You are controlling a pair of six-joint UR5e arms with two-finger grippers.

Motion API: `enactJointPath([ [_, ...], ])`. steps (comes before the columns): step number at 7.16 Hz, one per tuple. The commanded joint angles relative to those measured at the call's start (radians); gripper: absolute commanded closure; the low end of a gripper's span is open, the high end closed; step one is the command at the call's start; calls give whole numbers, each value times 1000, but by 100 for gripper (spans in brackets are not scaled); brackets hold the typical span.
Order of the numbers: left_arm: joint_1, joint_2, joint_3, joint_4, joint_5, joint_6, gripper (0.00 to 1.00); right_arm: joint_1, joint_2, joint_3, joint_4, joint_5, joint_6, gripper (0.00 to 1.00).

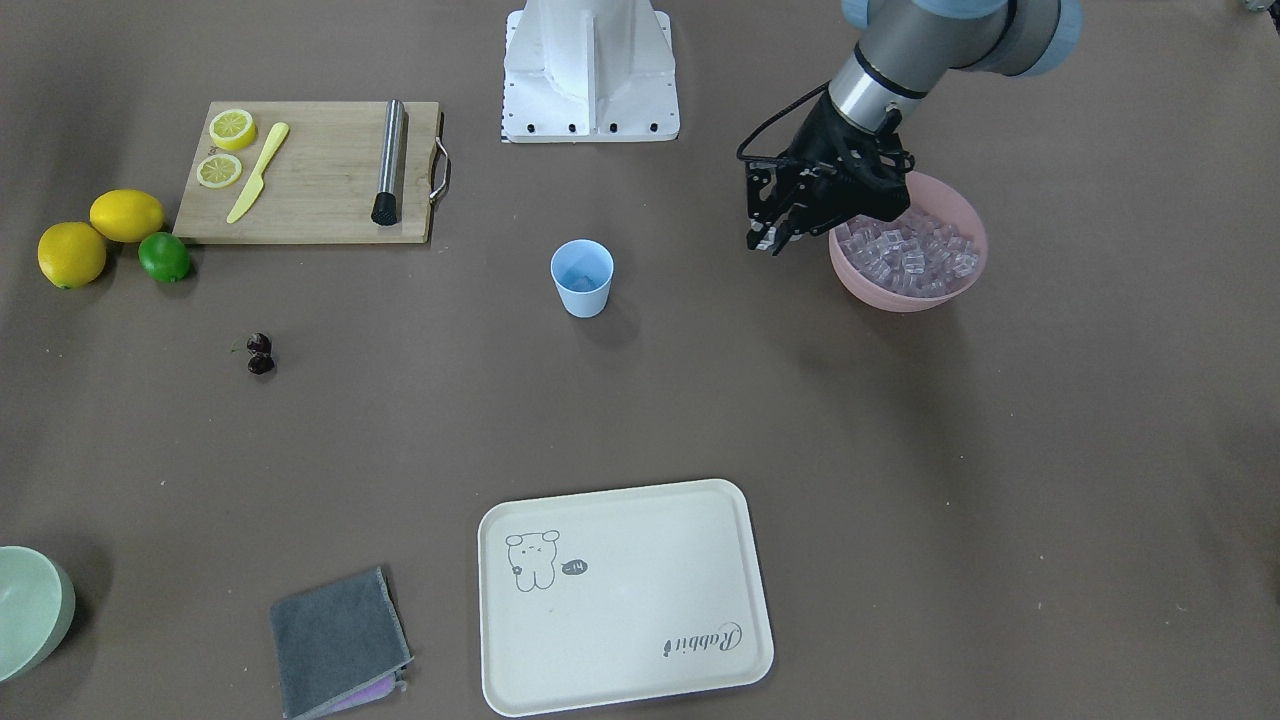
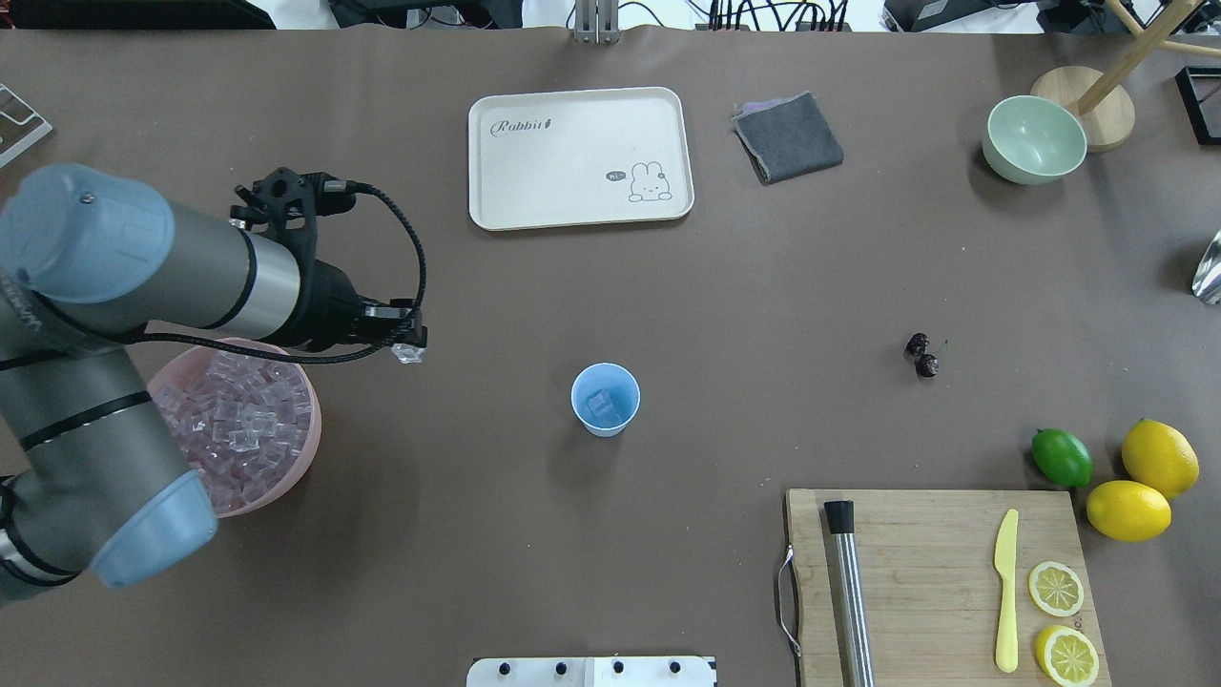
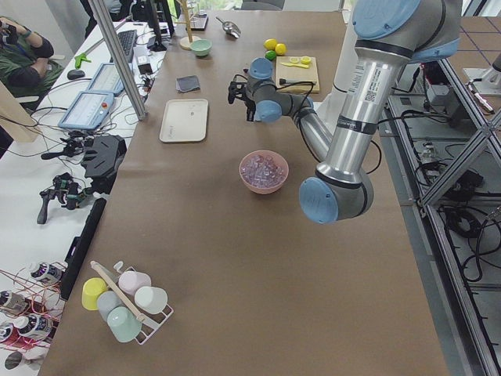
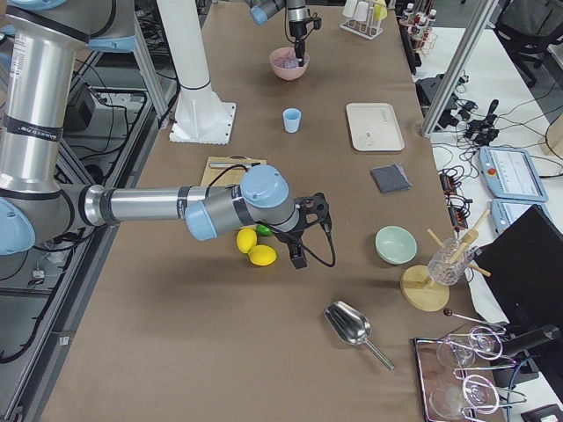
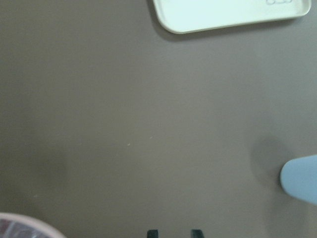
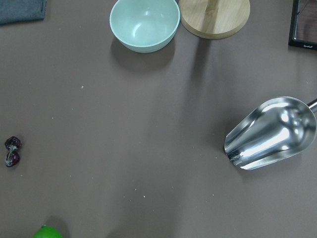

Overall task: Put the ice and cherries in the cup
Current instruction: 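Lift the ice cube with the left gripper and carry it over the blue cup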

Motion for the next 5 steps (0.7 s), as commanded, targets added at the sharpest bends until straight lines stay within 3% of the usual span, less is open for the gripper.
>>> enactJointPath([
  [1,104,-121,59,0,149,-152,100,0,-2,0,0,1,-1,0],
  [5,257,-222,145,0,395,-284,100,0,-2,0,2,1,-1,0],
])
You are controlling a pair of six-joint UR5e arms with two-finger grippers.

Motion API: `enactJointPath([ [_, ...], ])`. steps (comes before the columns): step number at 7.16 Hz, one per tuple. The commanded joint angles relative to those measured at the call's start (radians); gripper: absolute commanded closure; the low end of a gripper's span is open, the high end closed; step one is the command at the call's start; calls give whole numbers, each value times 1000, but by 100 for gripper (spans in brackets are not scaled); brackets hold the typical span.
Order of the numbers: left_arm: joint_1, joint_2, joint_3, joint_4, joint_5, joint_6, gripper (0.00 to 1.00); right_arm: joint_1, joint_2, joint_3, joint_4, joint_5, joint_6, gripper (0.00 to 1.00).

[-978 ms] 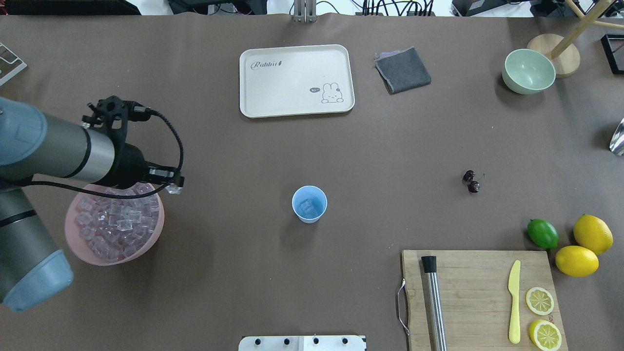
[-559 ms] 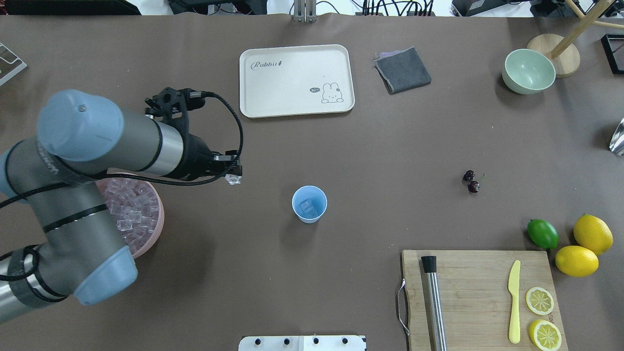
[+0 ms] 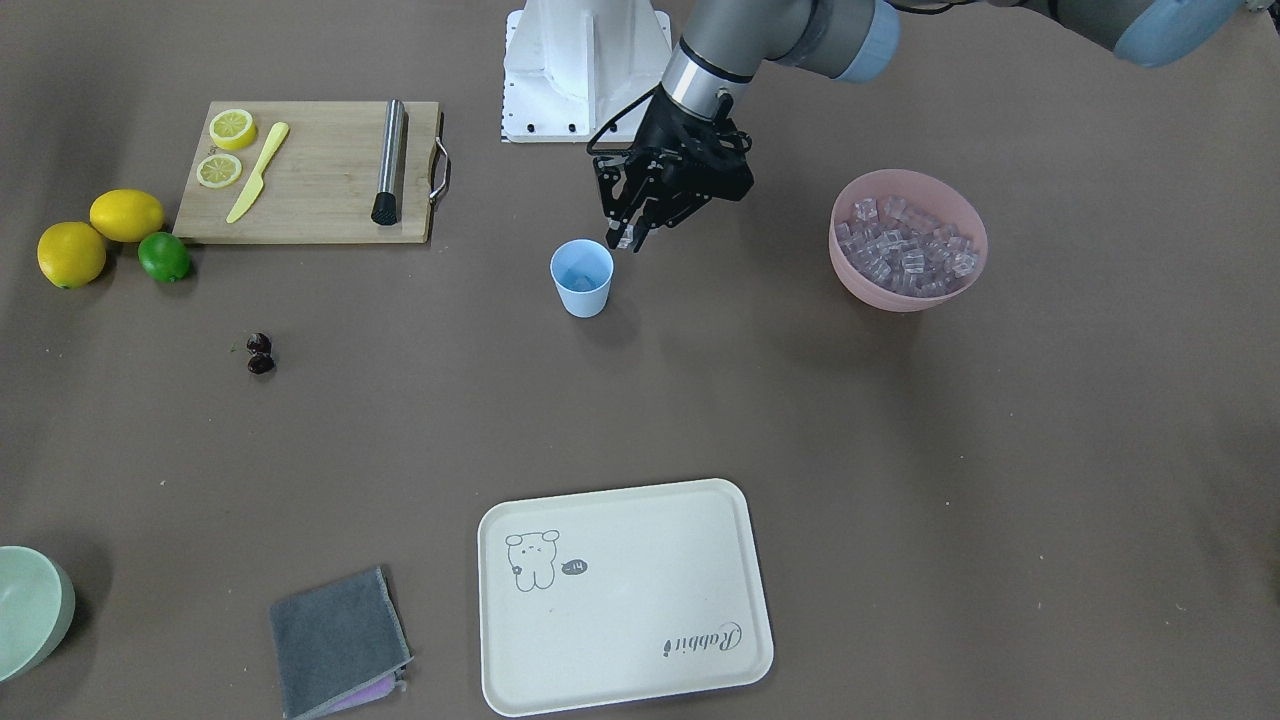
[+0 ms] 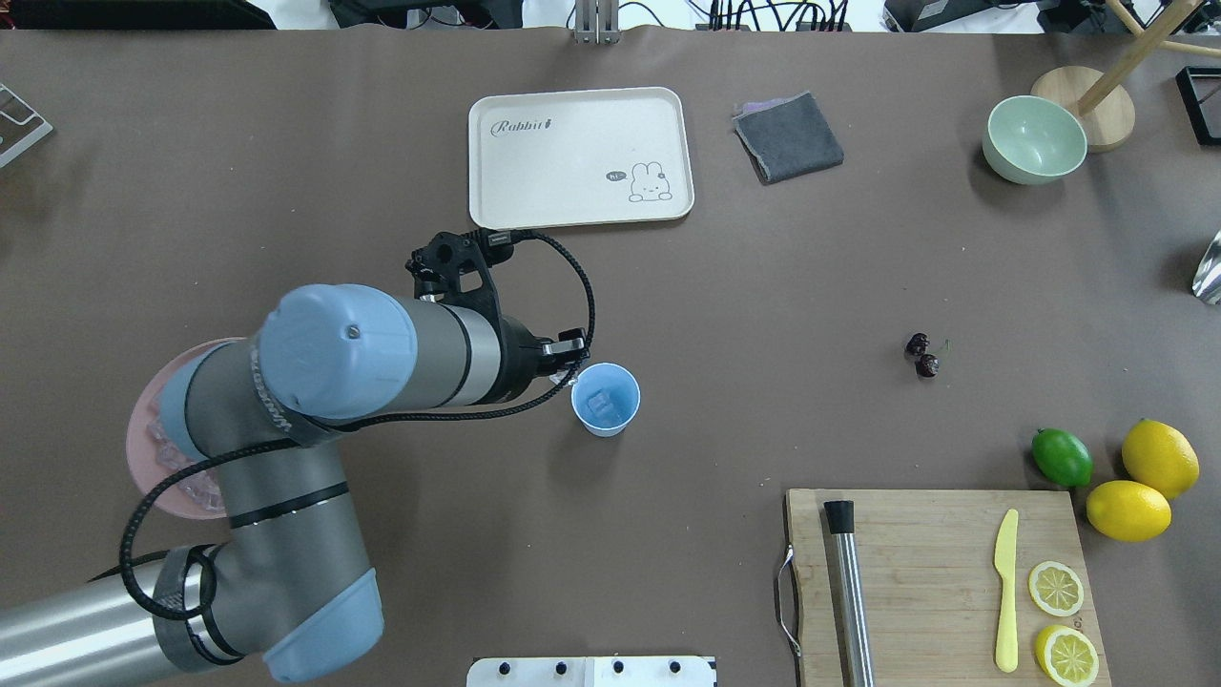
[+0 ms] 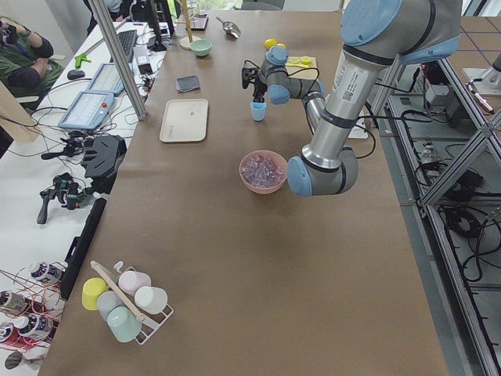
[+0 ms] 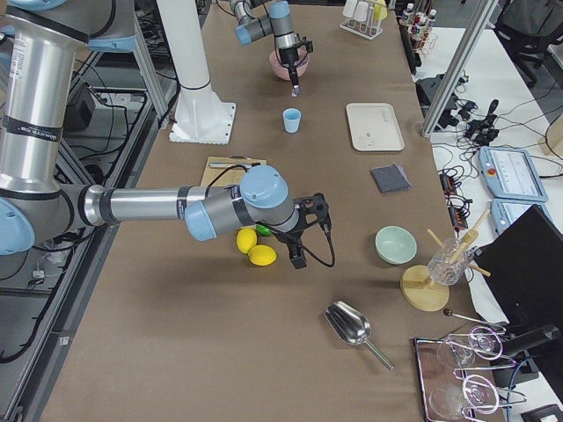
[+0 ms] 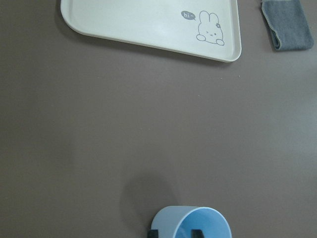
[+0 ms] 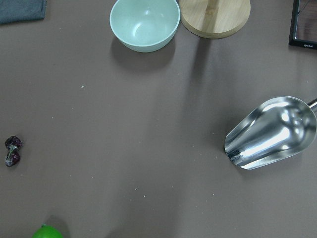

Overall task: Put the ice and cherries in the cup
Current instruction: 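Lift the ice cube with the left gripper and carry it over the blue cup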

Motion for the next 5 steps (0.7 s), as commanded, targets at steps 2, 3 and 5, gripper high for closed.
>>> enactJointPath([
  [2,72,-37,41,-2,120,-29,100,0,0,0,0,0,0,0],
  [3,72,-43,40,-3,121,-30,100,0,0,0,0,-2,-2,0],
  [5,49,-54,40,-9,112,-32,3,0,0,0,0,-2,-2,0],
])
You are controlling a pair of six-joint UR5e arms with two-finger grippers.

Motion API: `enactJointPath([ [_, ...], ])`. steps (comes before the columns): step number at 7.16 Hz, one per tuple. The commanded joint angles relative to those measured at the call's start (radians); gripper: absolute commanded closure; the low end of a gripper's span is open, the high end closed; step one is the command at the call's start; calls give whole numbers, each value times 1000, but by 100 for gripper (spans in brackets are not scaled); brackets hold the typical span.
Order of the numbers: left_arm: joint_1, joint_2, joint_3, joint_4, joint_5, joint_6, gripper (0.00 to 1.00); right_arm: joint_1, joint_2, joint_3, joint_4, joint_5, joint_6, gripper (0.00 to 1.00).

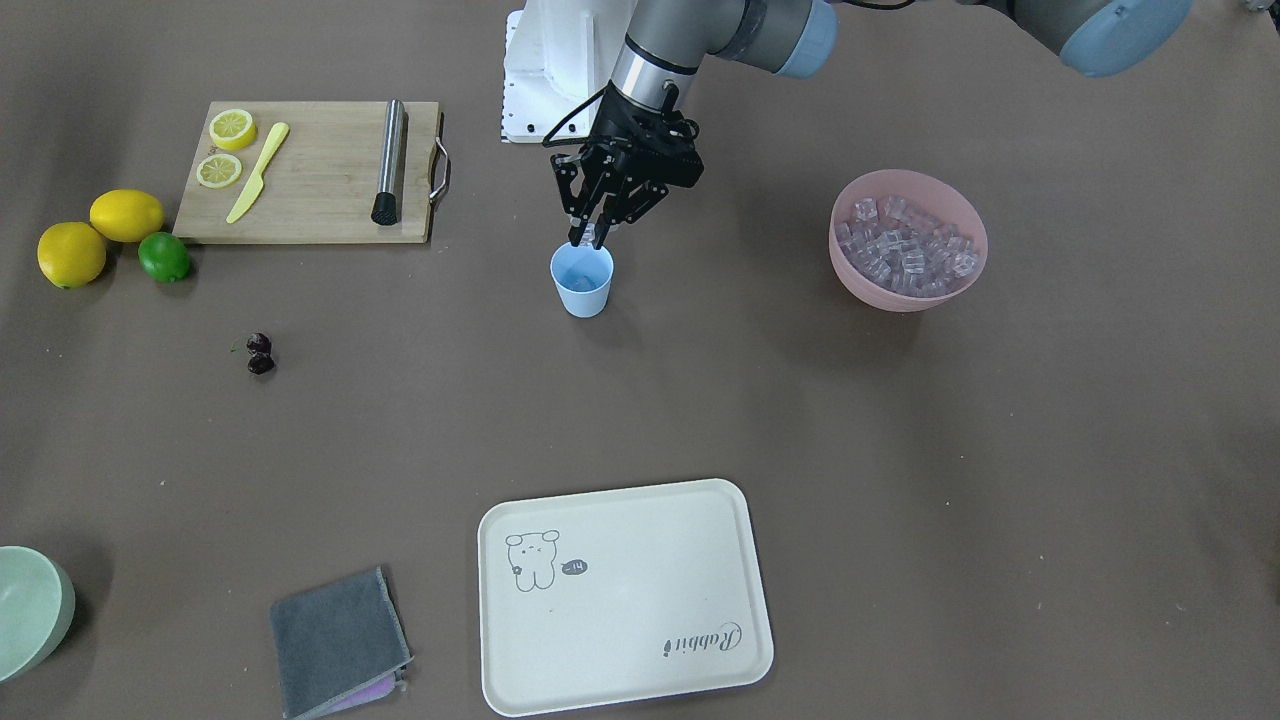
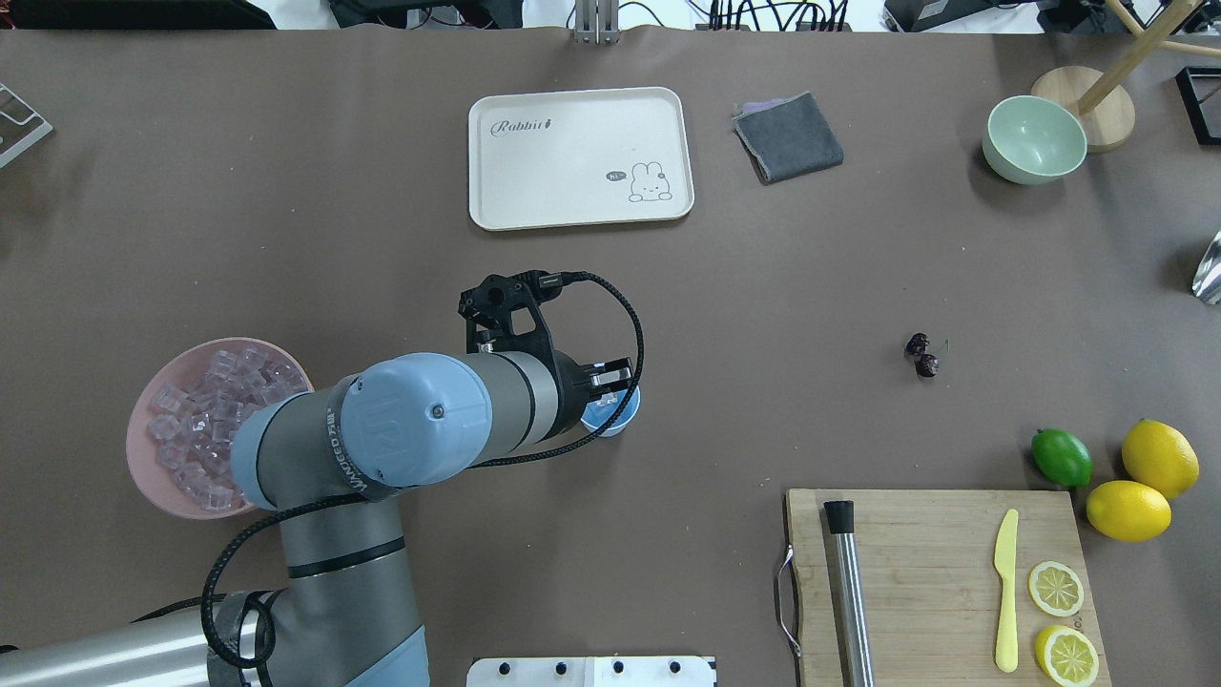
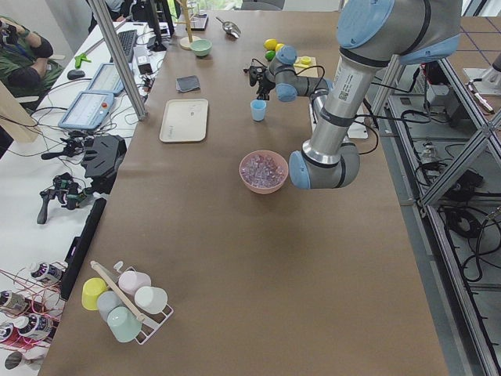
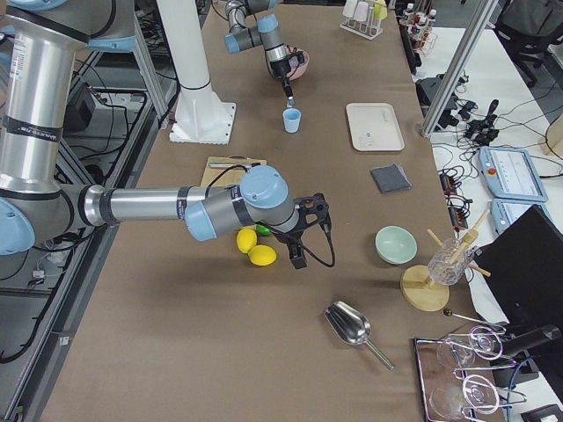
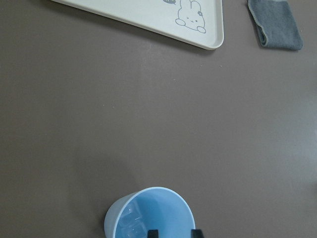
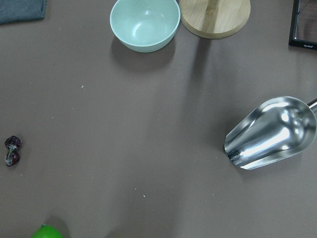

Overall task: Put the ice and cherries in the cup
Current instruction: 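Open the left gripper to drop the ice into the cup, then withdraw the left arm out of view while the right arm moves in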

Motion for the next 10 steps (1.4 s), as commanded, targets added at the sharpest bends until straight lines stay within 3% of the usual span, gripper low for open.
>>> enactJointPath([
  [1,-17,-6,-1,-4,-5,0,2,0,0,0,0,-2,0,0],
  [4,-17,14,-38,37,-3,17,2,-1,2,0,-6,-5,3,0],
  [6,-48,20,-267,454,-7,244,2,-46,3,18,-8,-16,116,0],
  [7,-113,70,-370,565,-64,338,1,-82,3,37,-8,-39,204,0],
  [8,-243,119,-398,572,-218,485,1,-137,9,55,-9,-53,293,0],
  [9,-374,212,-438,573,-320,649,1,-219,27,75,-9,-103,419,0],
  [10,-463,377,-513,571,-341,817,1,-304,49,109,-9,-160,551,0],
])
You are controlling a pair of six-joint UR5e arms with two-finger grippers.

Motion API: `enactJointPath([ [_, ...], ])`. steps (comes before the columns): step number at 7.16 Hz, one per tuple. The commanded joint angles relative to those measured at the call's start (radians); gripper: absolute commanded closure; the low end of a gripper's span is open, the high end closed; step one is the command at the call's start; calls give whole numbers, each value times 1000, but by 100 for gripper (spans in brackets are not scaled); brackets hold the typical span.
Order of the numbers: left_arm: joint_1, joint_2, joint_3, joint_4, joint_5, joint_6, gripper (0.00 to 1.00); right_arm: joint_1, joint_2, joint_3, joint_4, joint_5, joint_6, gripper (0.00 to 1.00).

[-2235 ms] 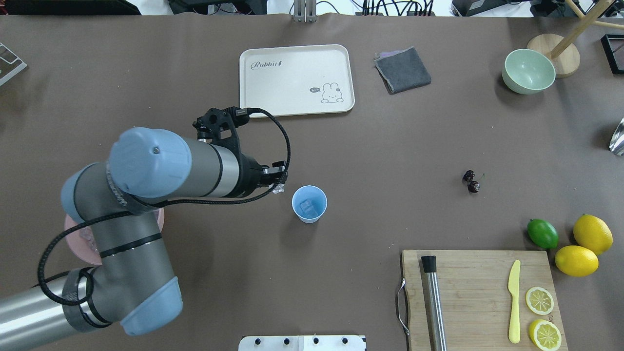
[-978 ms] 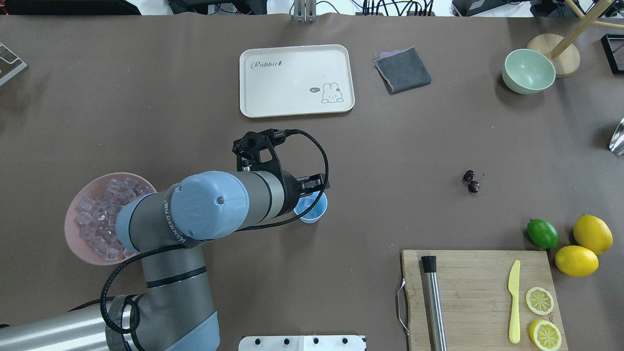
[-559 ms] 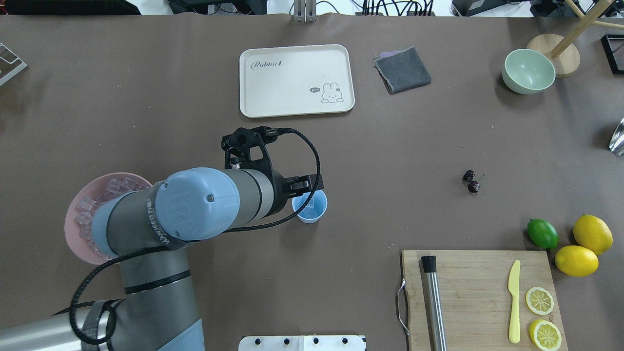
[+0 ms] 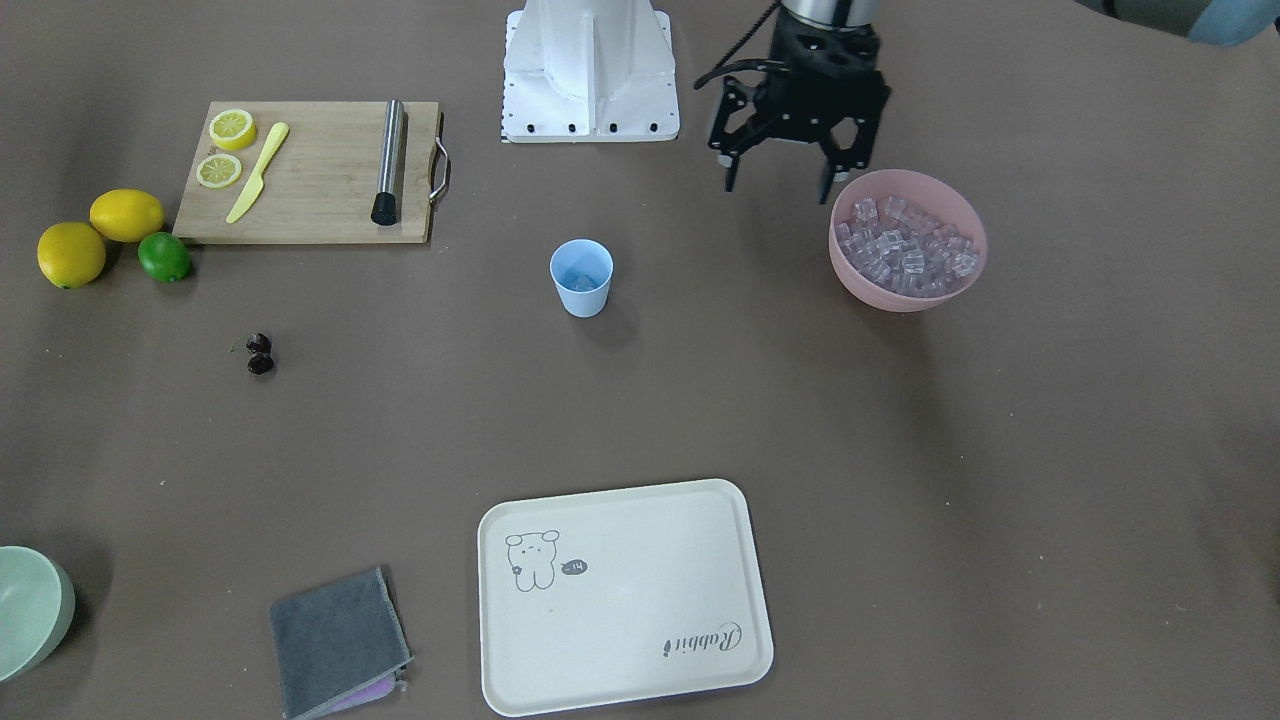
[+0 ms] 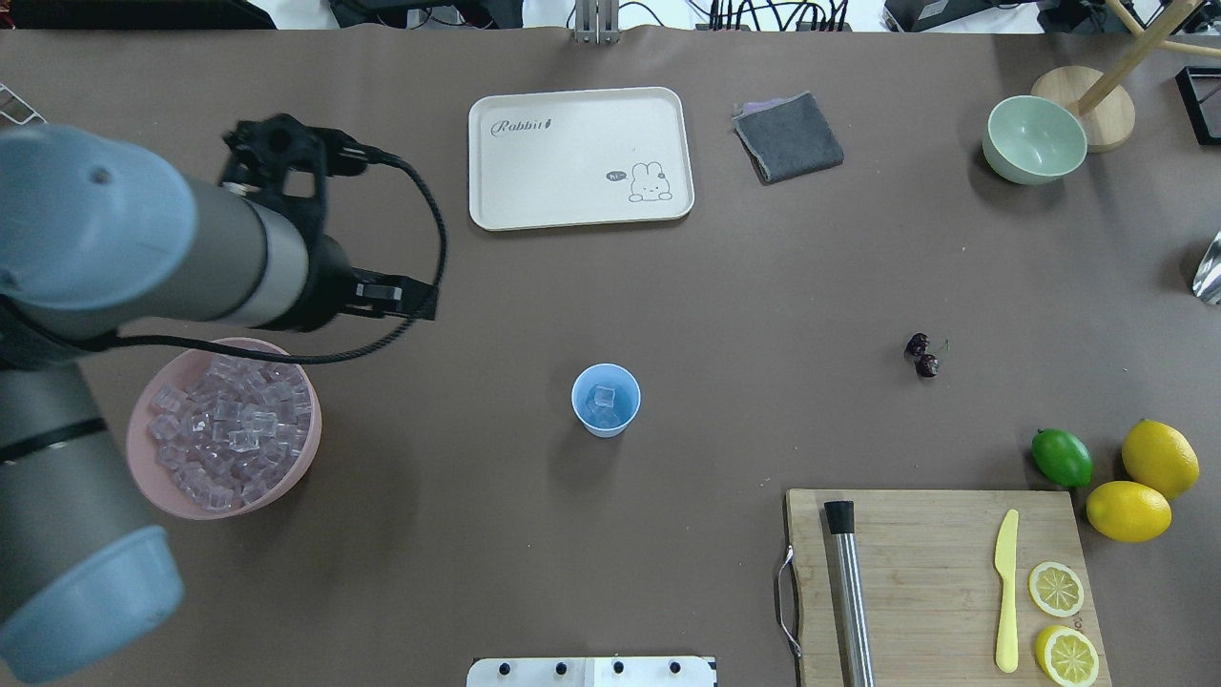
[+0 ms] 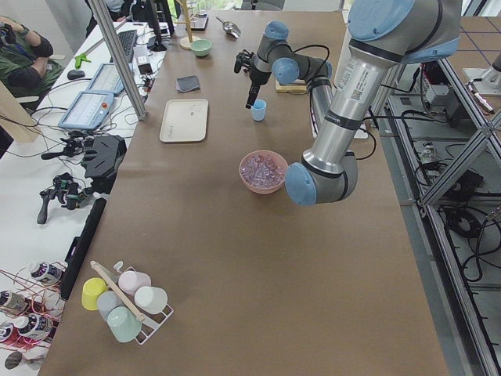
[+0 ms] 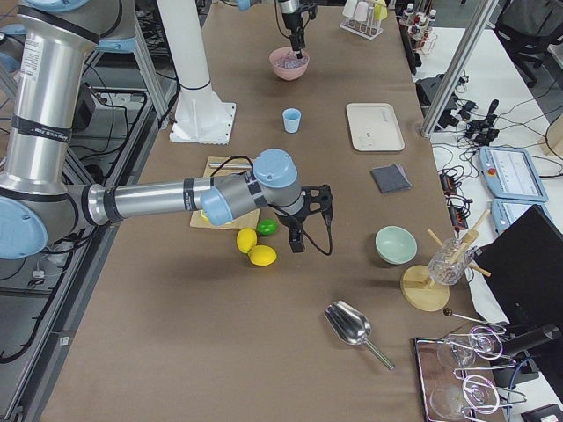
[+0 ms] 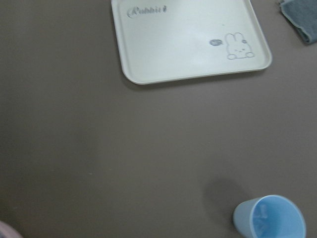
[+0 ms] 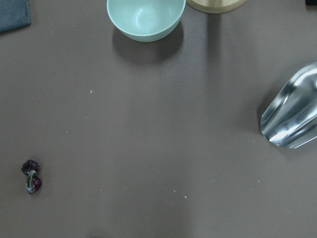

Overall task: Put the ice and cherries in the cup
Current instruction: 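Withdraw the left arm out of view while the right arm moves in, then lower the right gripper onto the dark cherries and close on them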

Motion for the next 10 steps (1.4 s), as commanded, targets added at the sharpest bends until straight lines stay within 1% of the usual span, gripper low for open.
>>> enactJointPath([
  [1,-255,288,-98,6,-107,426,1,-160,58,50,-3,-88,258,0],
  [2,-420,370,-78,2,-197,665,1,-213,124,52,-61,-120,331,0],
  [3,-589,402,-14,-1,-299,853,1,-275,228,51,-177,-179,388,0],
  [4,-728,415,45,-1,-370,975,1,-329,312,38,-251,-219,437,0],
  [5,-794,435,84,-2,-382,1053,1,-377,343,17,-247,-223,427,0],
  [6,-818,438,96,-2,-373,1082,1,-426,386,-12,-232,-229,413,0],
  [7,-827,438,107,-4,-373,1082,1,-434,382,-29,-188,-221,440,2],
  [8,-835,442,116,-2,-373,1082,1,-434,364,-43,-130,-209,551,10],
  [9,-853,464,110,-10,-373,1083,1,-436,362,-107,-42,-182,578,10],
  [10,-862,481,112,-34,-373,1083,1,-436,354,-209,115,-130,580,14],
])
